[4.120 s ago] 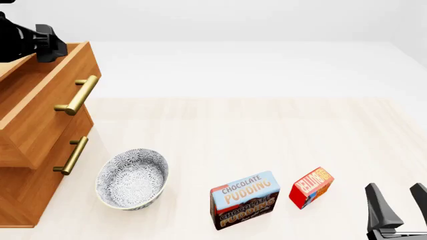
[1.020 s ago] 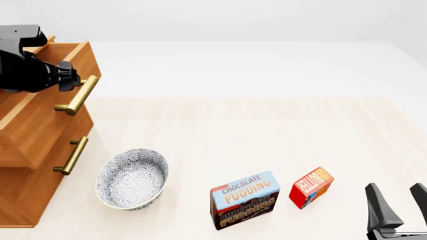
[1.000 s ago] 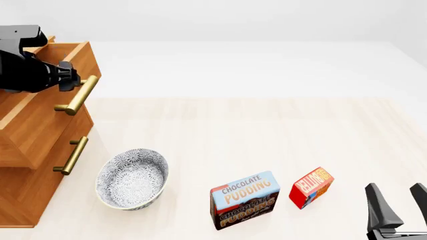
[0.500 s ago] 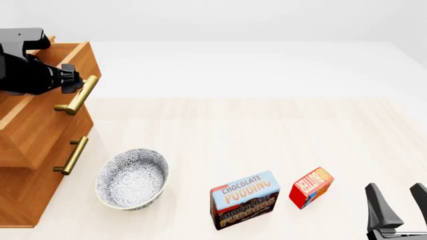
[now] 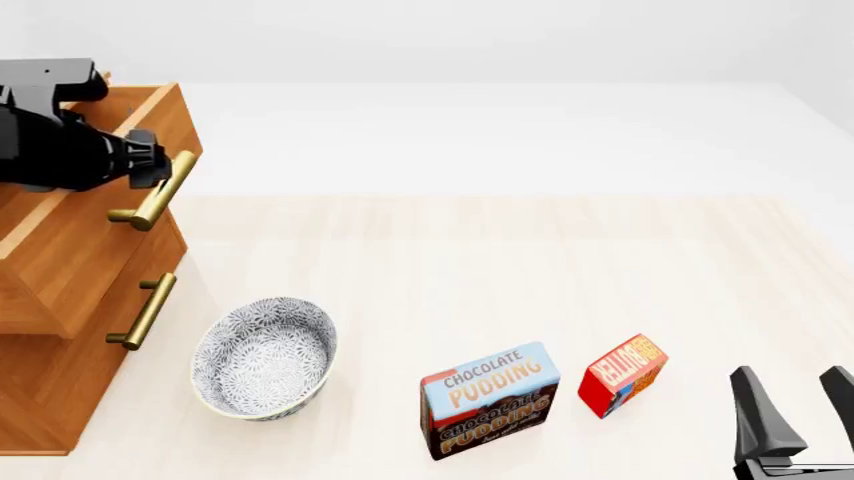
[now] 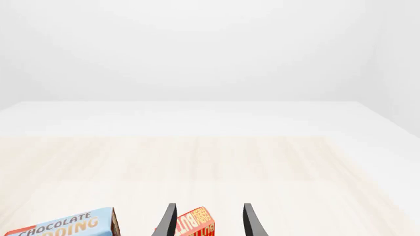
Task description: Put the butter at the back in the top drawer of the cabinet and close it.
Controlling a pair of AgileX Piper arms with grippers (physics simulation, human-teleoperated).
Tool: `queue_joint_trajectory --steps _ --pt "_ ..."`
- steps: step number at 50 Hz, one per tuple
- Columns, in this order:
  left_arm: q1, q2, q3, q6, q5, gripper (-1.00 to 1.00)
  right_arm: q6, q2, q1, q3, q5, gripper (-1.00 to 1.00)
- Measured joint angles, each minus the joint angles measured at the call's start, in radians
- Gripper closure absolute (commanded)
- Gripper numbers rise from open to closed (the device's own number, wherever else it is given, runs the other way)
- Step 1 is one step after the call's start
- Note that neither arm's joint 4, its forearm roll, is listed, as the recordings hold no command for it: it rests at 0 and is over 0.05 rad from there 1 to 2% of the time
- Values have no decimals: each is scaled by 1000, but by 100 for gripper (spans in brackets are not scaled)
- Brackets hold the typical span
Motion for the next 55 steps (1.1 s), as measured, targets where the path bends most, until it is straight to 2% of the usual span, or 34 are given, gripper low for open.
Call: queue_joint_trajectory --steps 55 --pt "-31 13 6 -4 -10 -100 0 0 0 0 0 -100"
